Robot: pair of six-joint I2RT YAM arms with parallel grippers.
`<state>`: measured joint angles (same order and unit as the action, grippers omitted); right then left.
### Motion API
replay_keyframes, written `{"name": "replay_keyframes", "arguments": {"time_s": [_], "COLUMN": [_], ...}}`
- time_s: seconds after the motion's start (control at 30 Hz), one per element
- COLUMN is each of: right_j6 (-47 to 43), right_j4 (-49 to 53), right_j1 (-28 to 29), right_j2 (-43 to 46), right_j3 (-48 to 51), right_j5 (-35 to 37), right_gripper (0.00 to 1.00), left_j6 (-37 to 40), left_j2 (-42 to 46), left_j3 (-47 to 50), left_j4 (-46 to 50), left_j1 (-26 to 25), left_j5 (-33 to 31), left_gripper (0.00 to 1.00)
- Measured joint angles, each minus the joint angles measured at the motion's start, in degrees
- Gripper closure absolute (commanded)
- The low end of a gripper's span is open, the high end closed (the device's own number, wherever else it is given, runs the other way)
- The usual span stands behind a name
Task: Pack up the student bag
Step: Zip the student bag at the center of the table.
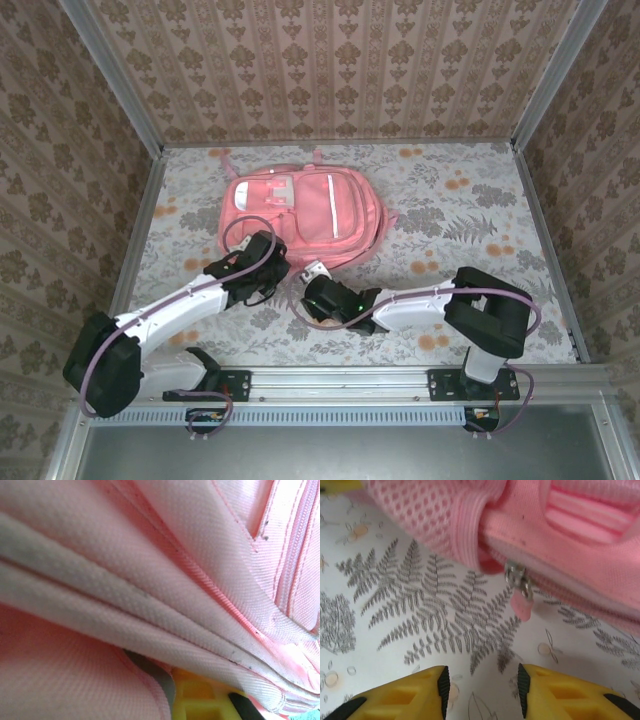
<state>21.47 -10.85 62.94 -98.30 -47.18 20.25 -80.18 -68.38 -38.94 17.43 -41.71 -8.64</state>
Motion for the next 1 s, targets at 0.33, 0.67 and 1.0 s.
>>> {"name": "replay_keyframes", "arguments": {"time_s": [0.33,0.67,1.0], "right_j6": [-0.7,-3.0,-4.3], "right_j4": [-12.7,-18.9,-22.1], "right_j1": [-1.1,-1.4,-3.8], "right_j2": [-1.2,-1.5,-3.7], "right_j3": [5.4,7.9,7.4], "right_j5": [-0.8,-0.8,-3.4], "right_gripper": [0.50,0.48,0.54], "left_j6": [-0.9,-0.9,-1.3], "left_j2": [3.2,4.5,4.5], "left_j3": [0.0,0.0,0.0], "left_j4": [0.8,3.3,3.4], "left_j1": [-0.2,-0.5,-1.1], "left_j5": [-0.6,-1.0,-1.5], "left_gripper": [1.00,1.00,1.00]}}
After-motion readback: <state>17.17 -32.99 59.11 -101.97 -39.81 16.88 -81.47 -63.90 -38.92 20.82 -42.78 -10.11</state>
